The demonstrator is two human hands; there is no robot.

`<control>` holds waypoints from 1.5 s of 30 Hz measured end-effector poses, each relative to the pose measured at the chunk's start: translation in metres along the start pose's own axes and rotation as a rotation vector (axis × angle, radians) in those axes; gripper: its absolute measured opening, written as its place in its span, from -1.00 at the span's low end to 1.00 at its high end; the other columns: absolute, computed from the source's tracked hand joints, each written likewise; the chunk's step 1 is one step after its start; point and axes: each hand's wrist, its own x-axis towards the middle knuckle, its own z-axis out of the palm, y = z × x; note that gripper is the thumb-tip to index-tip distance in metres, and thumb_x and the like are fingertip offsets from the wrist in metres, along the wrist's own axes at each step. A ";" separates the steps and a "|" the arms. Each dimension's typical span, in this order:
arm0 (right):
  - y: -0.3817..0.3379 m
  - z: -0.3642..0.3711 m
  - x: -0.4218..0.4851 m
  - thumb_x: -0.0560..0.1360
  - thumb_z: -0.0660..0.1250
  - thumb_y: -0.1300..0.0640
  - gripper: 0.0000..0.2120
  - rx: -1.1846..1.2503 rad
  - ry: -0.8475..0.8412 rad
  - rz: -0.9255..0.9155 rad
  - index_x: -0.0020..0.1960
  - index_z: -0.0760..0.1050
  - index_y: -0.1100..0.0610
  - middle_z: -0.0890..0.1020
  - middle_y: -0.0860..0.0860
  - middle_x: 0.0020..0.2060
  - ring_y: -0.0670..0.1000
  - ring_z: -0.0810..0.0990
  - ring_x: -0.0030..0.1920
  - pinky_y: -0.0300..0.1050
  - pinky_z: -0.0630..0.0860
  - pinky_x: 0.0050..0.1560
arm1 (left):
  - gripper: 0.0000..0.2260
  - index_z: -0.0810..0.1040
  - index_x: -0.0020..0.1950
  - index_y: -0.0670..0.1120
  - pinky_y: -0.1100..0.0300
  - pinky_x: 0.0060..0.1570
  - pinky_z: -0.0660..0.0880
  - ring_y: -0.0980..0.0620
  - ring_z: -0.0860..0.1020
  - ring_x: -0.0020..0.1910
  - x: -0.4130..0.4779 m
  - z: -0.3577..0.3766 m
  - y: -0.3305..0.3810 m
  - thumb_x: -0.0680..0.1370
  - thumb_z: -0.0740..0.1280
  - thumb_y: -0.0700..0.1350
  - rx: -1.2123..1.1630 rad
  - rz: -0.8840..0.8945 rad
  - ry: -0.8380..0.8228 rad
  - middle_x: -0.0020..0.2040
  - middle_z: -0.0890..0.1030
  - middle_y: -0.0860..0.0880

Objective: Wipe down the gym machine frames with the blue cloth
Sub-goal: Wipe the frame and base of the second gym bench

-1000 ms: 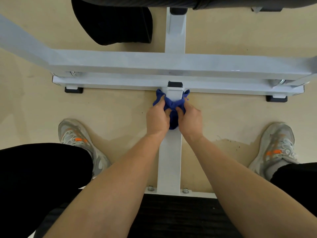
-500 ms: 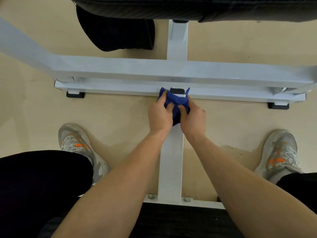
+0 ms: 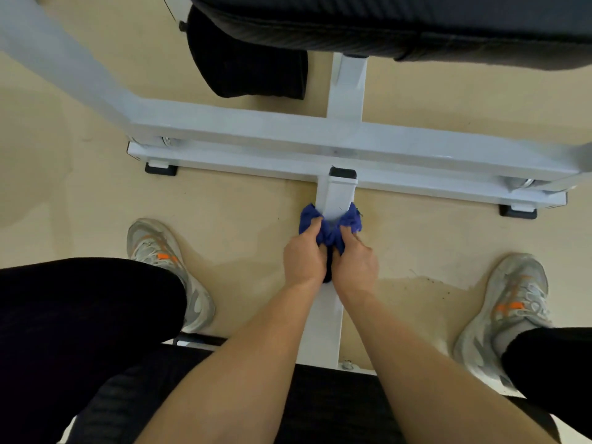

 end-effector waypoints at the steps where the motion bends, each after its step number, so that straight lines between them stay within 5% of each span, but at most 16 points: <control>1: -0.002 0.000 -0.008 0.53 0.21 0.22 -0.90 0.024 -0.033 -0.008 -0.05 0.47 0.08 0.58 0.01 -0.24 0.11 0.49 -0.30 -0.11 0.26 -0.39 | -0.92 0.60 -0.05 0.03 0.24 -0.32 0.29 0.05 0.44 -0.34 -0.007 -0.005 -0.001 0.56 0.31 -0.10 -0.068 -0.024 -0.010 -0.31 0.55 0.06; 3: -0.011 -0.005 -0.021 0.56 0.17 0.20 -0.83 0.132 -0.128 0.035 -0.10 0.47 -0.01 0.58 -0.02 -0.29 0.00 0.53 -0.32 -0.21 0.31 -0.40 | -0.87 0.54 -0.22 -0.02 0.26 -0.32 0.37 0.14 0.48 -0.36 -0.017 -0.019 -0.005 0.52 0.38 -0.07 -0.264 -0.106 -0.072 -0.34 0.58 0.07; 8: -0.030 -0.024 -0.029 0.54 0.22 0.24 -0.78 0.314 -0.346 -0.031 -0.04 0.55 -0.04 0.65 -0.09 -0.25 -0.13 0.60 -0.22 -0.31 0.45 -0.24 | -0.86 0.66 -0.09 -0.05 0.11 -0.02 0.54 0.12 0.64 -0.13 -0.021 -0.062 -0.015 0.59 0.31 -0.17 -0.688 -0.236 -0.302 -0.16 0.71 0.08; 11: -0.041 -0.029 -0.021 0.49 0.20 0.35 -0.61 0.342 -0.463 -0.097 0.16 0.54 -0.03 0.67 -0.14 -0.07 -0.12 0.63 -0.03 -0.22 0.53 0.03 | -0.85 0.67 0.09 0.01 0.08 0.13 0.57 0.10 0.65 0.05 -0.011 -0.066 -0.020 0.54 0.41 -0.14 -0.633 -0.148 -0.238 0.01 0.71 0.08; 14: -0.044 -0.034 -0.009 0.49 0.14 0.47 -0.41 0.486 -0.570 0.014 0.39 0.36 -0.02 0.59 -0.10 0.21 -0.15 0.55 0.19 -0.30 0.44 0.18 | -0.78 0.64 0.05 -0.03 0.18 0.08 0.57 0.09 0.64 0.00 0.005 -0.062 -0.015 0.42 0.51 -0.16 -0.566 -0.200 -0.134 -0.01 0.69 0.06; 16: -0.039 -0.035 -0.002 0.54 0.14 0.44 -0.38 0.557 -0.486 0.135 0.54 0.19 0.07 0.49 -0.04 0.37 -0.06 0.48 0.30 -0.25 0.38 0.18 | -0.81 0.62 0.00 -0.04 0.40 -0.10 0.49 0.10 0.61 -0.05 0.019 -0.061 -0.008 0.43 0.50 -0.18 -0.496 -0.191 -0.083 -0.04 0.66 0.10; 19: -0.027 -0.040 0.003 0.59 0.16 0.30 -0.42 0.415 -0.208 0.190 0.56 0.12 0.07 0.53 -0.08 0.31 -0.06 0.50 0.16 -0.21 0.36 0.09 | -0.83 0.56 0.05 -0.03 0.56 -0.26 0.37 0.10 0.57 -0.06 0.043 -0.060 0.010 0.50 0.41 -0.21 -0.524 -0.153 0.053 -0.05 0.61 0.10; 23: -0.009 -0.042 0.012 0.58 0.18 0.26 -0.45 0.242 -0.167 0.178 0.54 0.17 0.08 0.57 -0.08 0.23 -0.07 0.52 0.02 -0.17 0.39 0.04 | -0.59 0.35 0.48 0.00 0.31 0.21 0.34 0.06 0.48 0.25 0.066 -0.046 0.034 0.63 0.25 -0.16 -0.498 0.009 -0.210 0.33 0.50 0.02; 26: -0.006 -0.036 0.020 0.57 0.20 0.26 -0.48 0.192 -0.197 0.178 0.50 0.24 0.09 0.59 -0.07 0.20 0.00 0.56 0.10 -0.15 0.43 0.03 | -0.56 0.27 0.55 0.05 0.31 0.19 0.26 0.04 0.44 0.28 0.063 -0.036 0.020 0.67 0.15 -0.19 -0.368 0.065 -0.314 0.39 0.46 -0.02; 29: -0.014 -0.029 0.025 0.56 0.20 0.24 -0.51 0.175 -0.217 0.166 0.48 0.27 0.09 0.59 -0.05 0.19 0.00 0.55 0.10 -0.14 0.44 0.01 | -0.55 0.30 0.54 -0.04 0.54 0.04 0.20 0.07 0.44 0.25 0.043 -0.022 0.006 0.65 0.17 -0.28 -0.345 0.084 -0.179 0.37 0.48 -0.01; 32: -0.021 -0.028 0.027 0.58 0.20 0.22 -0.51 0.167 -0.221 0.169 0.50 0.25 0.12 0.57 -0.03 0.24 -0.03 0.49 0.07 -0.17 0.39 0.02 | -0.66 0.43 0.43 -0.06 0.31 0.03 0.30 0.12 0.52 0.02 0.044 -0.016 0.005 0.66 0.16 -0.21 -0.346 -0.059 -0.105 0.12 0.55 0.03; 35: -0.020 -0.032 0.023 0.59 0.19 0.20 -0.49 0.148 -0.240 0.165 0.52 0.22 0.11 0.56 -0.03 0.26 -0.04 0.48 0.06 -0.18 0.38 0.00 | -0.71 0.48 0.35 -0.10 0.19 -0.02 0.38 -0.10 0.56 0.10 0.062 -0.028 0.007 0.67 0.12 -0.15 -0.172 -0.115 -0.155 0.15 0.58 -0.11; 39: -0.008 -0.041 0.014 0.60 0.19 0.19 -0.51 0.098 -0.241 0.159 0.52 0.22 0.10 0.55 -0.04 0.26 -0.03 0.47 0.06 -0.15 0.41 0.03 | -0.80 0.51 0.19 -0.02 0.36 -0.23 0.37 0.17 0.50 -0.22 0.062 -0.036 0.029 0.67 0.13 -0.17 -0.368 -0.071 -0.172 -0.14 0.53 0.08; 45: -0.007 -0.049 0.002 0.62 0.19 0.14 -0.54 0.087 -0.248 0.176 0.51 0.26 0.10 0.53 0.02 0.30 0.07 0.51 0.20 -0.12 0.42 0.14 | -0.77 0.53 0.25 -0.10 0.14 0.02 0.45 -0.12 0.56 0.09 0.013 -0.043 -0.006 0.61 0.25 -0.14 -0.070 -0.033 -0.313 0.14 0.59 -0.10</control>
